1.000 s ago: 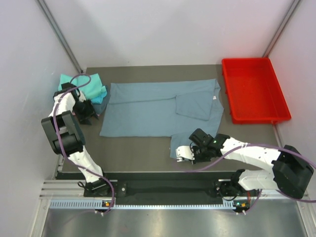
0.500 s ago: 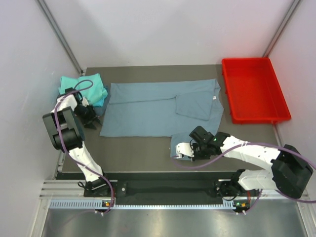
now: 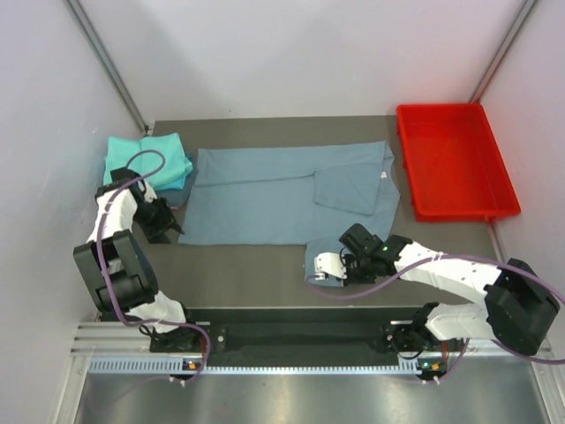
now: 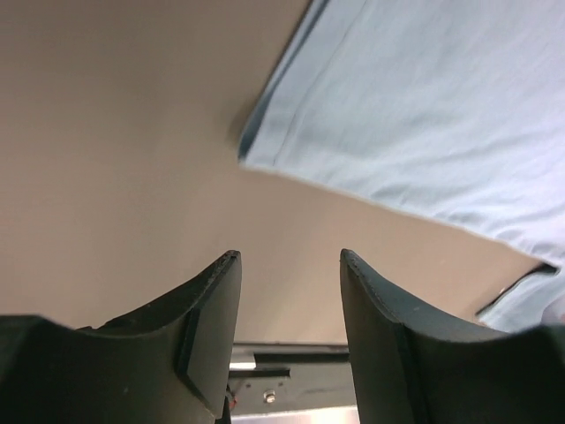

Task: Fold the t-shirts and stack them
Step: Fold the tshirt

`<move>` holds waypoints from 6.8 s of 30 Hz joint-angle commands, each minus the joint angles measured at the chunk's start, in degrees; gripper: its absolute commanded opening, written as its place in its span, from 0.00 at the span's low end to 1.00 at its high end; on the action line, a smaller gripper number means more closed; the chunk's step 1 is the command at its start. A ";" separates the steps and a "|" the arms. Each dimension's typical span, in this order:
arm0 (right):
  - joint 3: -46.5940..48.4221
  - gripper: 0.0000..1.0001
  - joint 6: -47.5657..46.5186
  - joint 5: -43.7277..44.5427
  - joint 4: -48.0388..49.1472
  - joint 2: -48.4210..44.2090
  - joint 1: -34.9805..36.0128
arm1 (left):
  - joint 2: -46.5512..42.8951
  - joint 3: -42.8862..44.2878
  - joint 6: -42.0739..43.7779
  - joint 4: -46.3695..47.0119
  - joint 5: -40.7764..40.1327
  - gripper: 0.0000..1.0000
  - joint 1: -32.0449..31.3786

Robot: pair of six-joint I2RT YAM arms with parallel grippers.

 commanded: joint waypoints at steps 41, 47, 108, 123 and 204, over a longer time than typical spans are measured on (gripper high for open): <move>-0.46 0.00 1.11 -1.01 3.16 -1.48 -3.41 | 8.53 -3.42 -1.89 11.79 -1.45 0.31 -2.55; -0.46 0.00 1.28 -0.75 3.69 -1.22 -3.67 | 7.12 -4.21 -1.80 11.44 -0.75 0.00 -2.64; 33.02 0.00 10.86 -0.48 10.54 1.67 -34.08 | 11.25 25.41 7.25 7.30 0.66 0.00 -13.71; 48.76 0.00 12.80 0.66 15.73 21.36 -36.10 | 24.25 38.85 7.69 7.92 -2.68 0.00 -13.89; 49.02 0.56 23.78 -1.18 13.62 42.28 -27.23 | 24.79 15.74 3.65 15.22 -13.75 0.37 -18.02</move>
